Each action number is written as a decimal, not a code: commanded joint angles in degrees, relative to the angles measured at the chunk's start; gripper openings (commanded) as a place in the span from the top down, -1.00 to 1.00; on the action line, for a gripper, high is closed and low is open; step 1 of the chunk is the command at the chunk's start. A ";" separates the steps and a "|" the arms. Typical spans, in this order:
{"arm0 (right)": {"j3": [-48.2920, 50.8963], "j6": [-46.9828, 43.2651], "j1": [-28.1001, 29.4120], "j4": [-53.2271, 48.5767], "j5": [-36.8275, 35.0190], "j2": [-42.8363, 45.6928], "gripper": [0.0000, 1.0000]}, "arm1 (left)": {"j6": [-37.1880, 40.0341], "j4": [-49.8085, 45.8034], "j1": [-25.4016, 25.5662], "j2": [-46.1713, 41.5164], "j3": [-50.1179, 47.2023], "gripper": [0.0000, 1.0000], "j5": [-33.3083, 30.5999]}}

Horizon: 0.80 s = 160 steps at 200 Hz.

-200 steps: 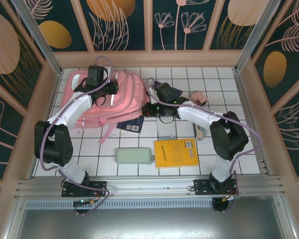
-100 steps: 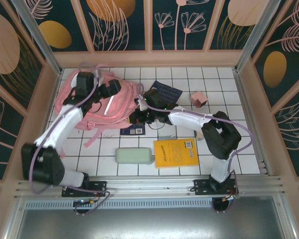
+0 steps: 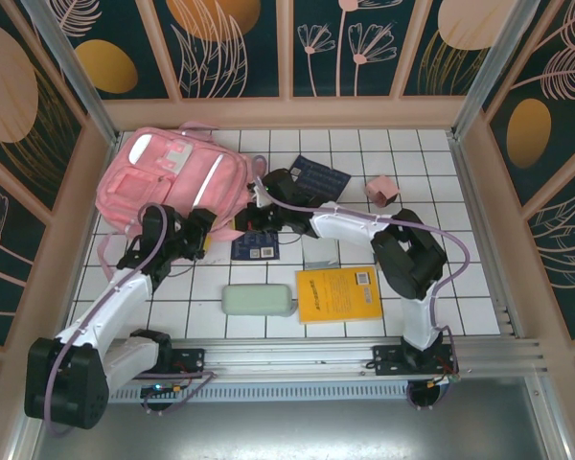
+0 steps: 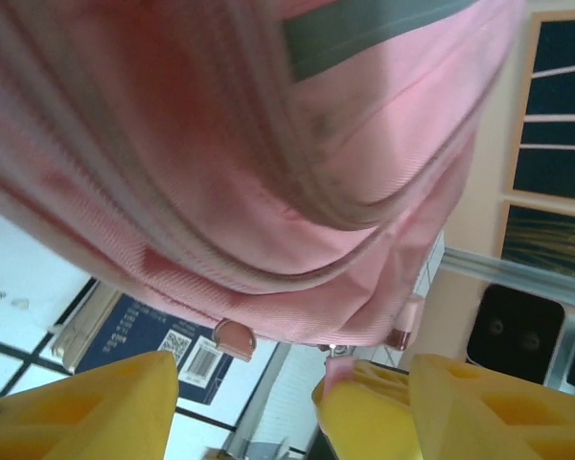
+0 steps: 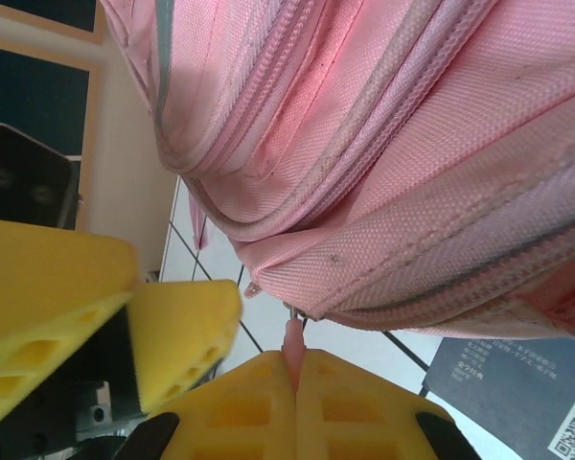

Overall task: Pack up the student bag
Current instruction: Unzip the student bag at the top-left of the table.

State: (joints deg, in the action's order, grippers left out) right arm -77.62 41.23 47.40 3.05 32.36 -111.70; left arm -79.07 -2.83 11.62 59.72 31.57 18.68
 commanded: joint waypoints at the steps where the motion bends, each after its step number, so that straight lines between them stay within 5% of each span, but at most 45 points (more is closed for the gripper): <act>1: -3.37 -0.83 1.02 2.95 -0.88 0.41 1.00 | -8.25 4.46 -0.10 -0.86 0.66 -0.28 1.23; 74: -4.23 -4.48 3.12 -0.16 -3.26 0.66 1.00 | -6.97 9.94 -0.10 7.00 -0.45 0.08 0.60; 140: -4.75 -7.82 3.67 -3.75 -4.01 0.82 1.00 | 0.52 6.35 -0.15 8.25 3.08 0.99 -4.75; 160: -4.24 -8.69 3.43 -4.87 -4.84 1.29 1.00 | 2.62 4.74 -0.19 8.54 4.46 1.00 -5.72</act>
State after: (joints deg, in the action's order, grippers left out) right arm -80.01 35.18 49.71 -2.09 26.52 -111.70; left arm -80.12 2.92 11.64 67.59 32.82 16.73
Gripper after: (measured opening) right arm 0.054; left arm 0.068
